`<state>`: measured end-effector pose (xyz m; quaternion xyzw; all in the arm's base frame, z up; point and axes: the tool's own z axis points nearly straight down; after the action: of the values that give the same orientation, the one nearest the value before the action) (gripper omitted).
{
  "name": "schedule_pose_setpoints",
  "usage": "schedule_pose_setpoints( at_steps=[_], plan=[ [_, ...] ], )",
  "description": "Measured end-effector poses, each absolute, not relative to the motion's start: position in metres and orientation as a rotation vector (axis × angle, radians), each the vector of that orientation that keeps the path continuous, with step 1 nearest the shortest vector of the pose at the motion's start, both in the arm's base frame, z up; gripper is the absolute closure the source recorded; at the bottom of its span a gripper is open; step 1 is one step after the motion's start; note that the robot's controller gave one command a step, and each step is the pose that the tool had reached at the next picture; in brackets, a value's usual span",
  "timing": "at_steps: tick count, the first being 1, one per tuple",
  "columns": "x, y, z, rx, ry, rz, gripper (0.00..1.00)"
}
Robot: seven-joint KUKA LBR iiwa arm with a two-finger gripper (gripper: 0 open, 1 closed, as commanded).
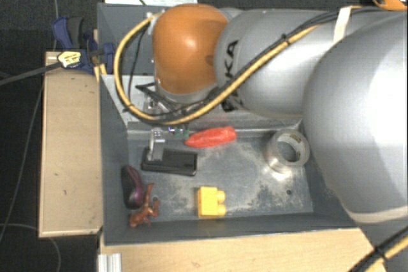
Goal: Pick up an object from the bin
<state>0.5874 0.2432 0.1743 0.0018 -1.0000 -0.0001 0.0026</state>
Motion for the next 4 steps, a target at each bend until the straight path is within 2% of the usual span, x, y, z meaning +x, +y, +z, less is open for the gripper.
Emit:
schedule_pose_setpoints(
  at_steps=[1,2,3,4],
  plan=[
    [0.59,0.242,0.179,-0.005,-3.144,-0.003,0.0],
    [0.573,0.17,0.069,-0.144,-3.136,0.0,0.0],
    [0.569,0.164,0.15,0.06,-3.16,-0.016,0.0],
    [0.556,0.163,0.099,-0.282,-3.123,0.0,0.0]
  ],
)
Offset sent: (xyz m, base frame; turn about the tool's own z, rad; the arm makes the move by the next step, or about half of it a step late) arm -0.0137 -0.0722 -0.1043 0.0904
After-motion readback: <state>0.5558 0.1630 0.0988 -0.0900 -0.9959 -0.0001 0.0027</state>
